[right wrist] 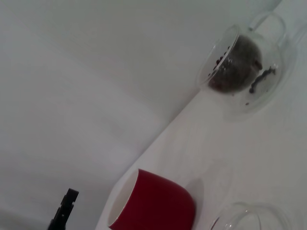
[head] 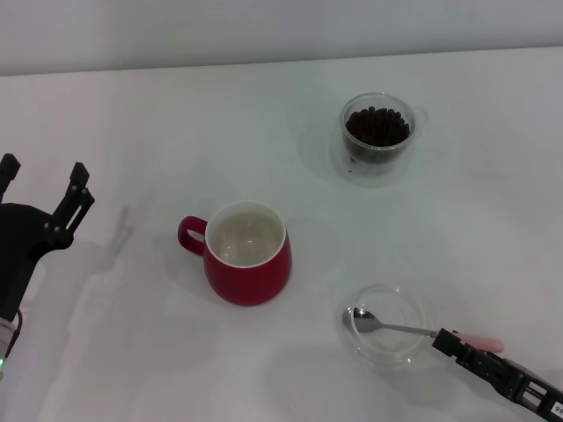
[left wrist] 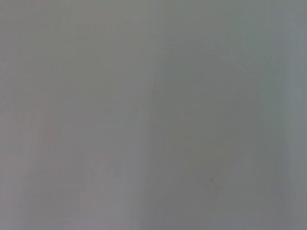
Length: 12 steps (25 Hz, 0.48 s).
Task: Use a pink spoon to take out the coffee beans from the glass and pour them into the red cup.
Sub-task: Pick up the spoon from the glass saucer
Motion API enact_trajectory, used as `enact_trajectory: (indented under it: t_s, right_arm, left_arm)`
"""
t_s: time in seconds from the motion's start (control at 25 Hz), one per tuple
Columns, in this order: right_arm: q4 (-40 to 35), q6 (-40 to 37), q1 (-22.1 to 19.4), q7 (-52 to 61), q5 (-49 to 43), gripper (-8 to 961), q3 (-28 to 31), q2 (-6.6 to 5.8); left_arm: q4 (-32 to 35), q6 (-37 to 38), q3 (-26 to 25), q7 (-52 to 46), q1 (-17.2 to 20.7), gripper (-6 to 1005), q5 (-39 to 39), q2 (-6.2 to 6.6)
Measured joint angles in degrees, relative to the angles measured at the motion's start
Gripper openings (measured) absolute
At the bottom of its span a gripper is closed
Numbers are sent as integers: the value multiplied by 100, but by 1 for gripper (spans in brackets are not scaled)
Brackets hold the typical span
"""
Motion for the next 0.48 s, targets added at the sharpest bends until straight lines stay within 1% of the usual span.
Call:
enact_trajectory:
  t_s: [0.48]
  right_arm:
    - [16, 80, 46, 21, -56, 768, -21, 23]
  left_arm:
    - [2, 14, -9, 0, 12, 871, 6, 8]
